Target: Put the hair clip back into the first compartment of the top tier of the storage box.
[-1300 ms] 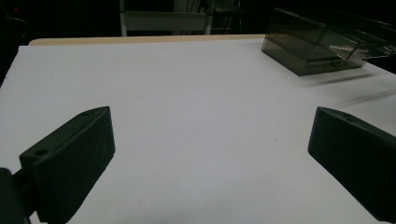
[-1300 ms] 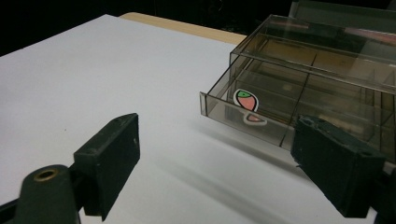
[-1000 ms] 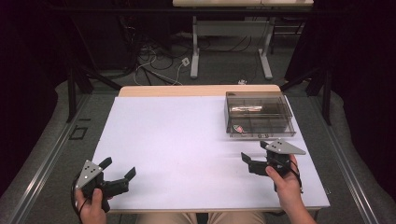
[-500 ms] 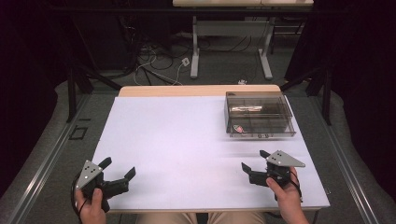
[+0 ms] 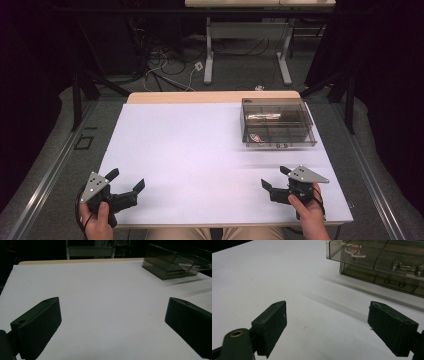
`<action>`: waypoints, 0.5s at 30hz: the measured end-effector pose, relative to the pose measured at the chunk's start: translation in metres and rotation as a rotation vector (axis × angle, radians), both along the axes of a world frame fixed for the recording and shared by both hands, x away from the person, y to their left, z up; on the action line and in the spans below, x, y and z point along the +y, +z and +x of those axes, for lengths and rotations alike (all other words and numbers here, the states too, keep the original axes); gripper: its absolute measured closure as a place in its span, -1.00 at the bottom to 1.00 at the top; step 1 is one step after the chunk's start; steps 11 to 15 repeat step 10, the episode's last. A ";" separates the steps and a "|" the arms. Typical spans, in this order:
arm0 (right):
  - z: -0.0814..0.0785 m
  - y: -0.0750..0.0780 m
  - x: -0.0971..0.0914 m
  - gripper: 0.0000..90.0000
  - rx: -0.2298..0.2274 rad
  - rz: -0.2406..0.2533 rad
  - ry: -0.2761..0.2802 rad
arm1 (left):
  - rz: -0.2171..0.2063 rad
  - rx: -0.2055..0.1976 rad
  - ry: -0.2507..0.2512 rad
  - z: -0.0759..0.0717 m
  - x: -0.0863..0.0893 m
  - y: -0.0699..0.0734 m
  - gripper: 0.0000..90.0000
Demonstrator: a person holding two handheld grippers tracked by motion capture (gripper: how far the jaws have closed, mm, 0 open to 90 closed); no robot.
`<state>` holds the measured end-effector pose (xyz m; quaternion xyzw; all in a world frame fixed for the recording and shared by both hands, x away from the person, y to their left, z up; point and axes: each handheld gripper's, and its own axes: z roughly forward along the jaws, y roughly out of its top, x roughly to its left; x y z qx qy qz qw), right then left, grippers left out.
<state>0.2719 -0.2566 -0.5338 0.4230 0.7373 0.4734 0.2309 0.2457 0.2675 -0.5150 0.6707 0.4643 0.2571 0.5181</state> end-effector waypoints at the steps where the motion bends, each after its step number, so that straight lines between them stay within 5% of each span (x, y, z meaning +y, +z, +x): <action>1: 0.001 -0.001 0.000 -0.66 -0.015 0.008 0.004 | 0.000 0.000 0.000 0.000 0.000 0.000 -0.99; 15: 0.000 -0.004 -0.003 -0.66 -0.006 0.021 0.000 | 0.000 0.001 0.001 0.001 0.001 0.000 -0.98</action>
